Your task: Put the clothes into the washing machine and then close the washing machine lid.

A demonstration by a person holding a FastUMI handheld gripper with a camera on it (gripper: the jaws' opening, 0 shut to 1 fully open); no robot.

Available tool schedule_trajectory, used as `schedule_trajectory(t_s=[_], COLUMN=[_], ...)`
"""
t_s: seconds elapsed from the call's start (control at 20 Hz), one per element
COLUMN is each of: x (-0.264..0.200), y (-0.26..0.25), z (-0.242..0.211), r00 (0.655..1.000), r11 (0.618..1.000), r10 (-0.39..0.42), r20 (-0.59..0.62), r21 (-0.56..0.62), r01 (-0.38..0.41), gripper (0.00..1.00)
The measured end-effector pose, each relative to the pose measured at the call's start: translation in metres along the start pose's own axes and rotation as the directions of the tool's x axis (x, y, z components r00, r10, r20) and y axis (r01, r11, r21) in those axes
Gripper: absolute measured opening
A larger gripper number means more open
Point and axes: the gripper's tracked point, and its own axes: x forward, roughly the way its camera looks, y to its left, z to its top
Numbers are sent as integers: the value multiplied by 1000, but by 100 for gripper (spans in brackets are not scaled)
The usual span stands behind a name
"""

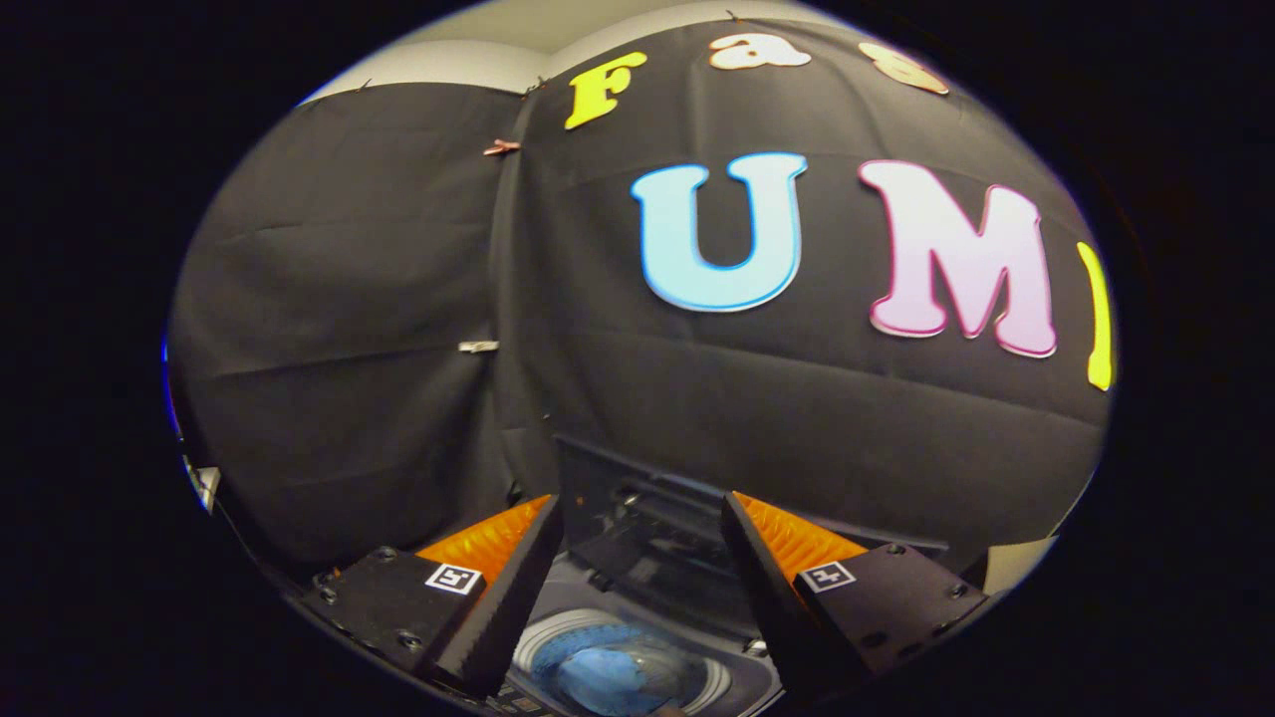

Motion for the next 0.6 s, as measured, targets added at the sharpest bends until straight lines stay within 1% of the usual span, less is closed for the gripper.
schedule_trajectory(t_s=[0.15, 0.2, 0.35, 0.45, 0.6], x=[5, 7, 10, 13, 20], y=[-31, -37, -63, -84, -108], z=[10, 9, 13, 11, 0], r00=[993, 989, 969, 955, 935], r11=[993, 990, 971, 956, 933], r10=[-114, -139, -239, -292, -355], r20=[42, 52, 64, 57, 2], r21=[-5, 0, 28, 47, 67], r01=[114, 139, 238, 290, 354], gripper=[100, 100, 99, 99, 99])
